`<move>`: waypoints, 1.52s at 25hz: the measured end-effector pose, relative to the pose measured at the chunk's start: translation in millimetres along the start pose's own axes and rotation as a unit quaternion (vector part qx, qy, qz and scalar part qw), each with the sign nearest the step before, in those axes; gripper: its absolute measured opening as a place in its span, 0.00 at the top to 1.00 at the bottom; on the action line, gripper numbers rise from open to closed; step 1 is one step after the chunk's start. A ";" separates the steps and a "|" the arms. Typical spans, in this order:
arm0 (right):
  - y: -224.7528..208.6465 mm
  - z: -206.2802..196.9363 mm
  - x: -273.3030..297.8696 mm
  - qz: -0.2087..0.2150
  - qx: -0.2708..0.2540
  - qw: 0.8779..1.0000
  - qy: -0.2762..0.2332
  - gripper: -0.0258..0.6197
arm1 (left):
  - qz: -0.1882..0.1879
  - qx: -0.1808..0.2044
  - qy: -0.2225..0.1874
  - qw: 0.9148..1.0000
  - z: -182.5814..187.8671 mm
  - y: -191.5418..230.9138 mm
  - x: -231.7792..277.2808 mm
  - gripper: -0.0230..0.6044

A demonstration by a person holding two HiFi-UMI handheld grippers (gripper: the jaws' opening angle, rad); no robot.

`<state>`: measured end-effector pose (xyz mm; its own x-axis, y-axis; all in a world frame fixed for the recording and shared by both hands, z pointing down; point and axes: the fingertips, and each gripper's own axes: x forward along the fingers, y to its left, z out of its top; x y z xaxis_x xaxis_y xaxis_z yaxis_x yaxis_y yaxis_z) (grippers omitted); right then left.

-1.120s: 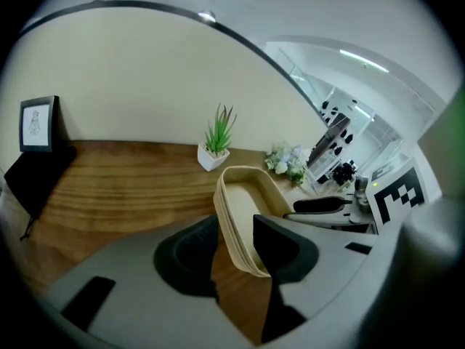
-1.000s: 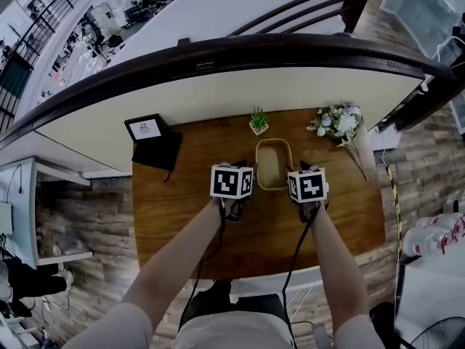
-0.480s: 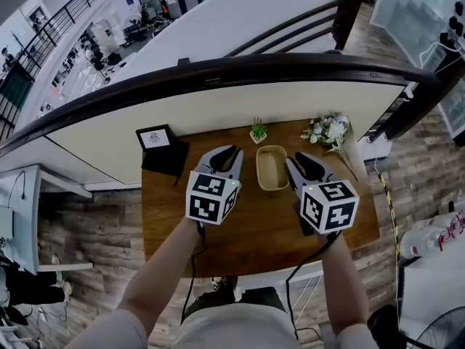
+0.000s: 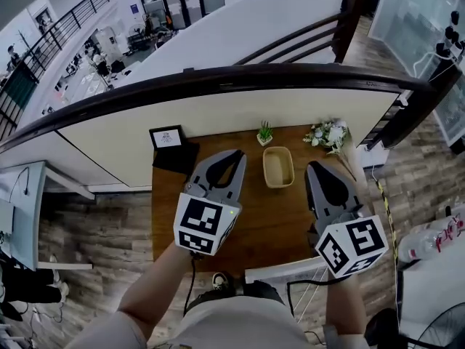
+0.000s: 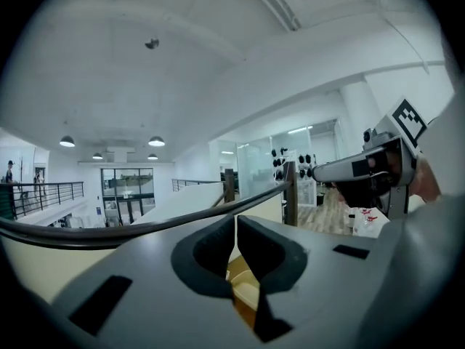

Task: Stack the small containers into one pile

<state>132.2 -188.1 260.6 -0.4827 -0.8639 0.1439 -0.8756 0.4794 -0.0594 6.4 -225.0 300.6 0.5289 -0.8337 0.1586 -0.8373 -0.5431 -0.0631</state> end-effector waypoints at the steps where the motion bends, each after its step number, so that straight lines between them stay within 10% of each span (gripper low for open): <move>1: 6.5 5.1 -7.7 -0.001 -0.001 1.000 -0.008 0.94 | -0.003 0.001 -0.005 1.000 3.3 -3.4 -8.9 0.94; 38: 98.1 -3.6 -107.6 0.022 0.006 1.000 -0.017 0.96 | -0.019 -0.004 0.020 1.000 -10.9 -44.2 -135.4 0.95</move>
<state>98.4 -47.5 242.8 -0.5210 -0.8469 0.1064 -0.8535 0.5154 -0.0765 -29.7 -87.0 292.6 0.5551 -0.8075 0.1996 -0.8174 -0.5739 -0.0487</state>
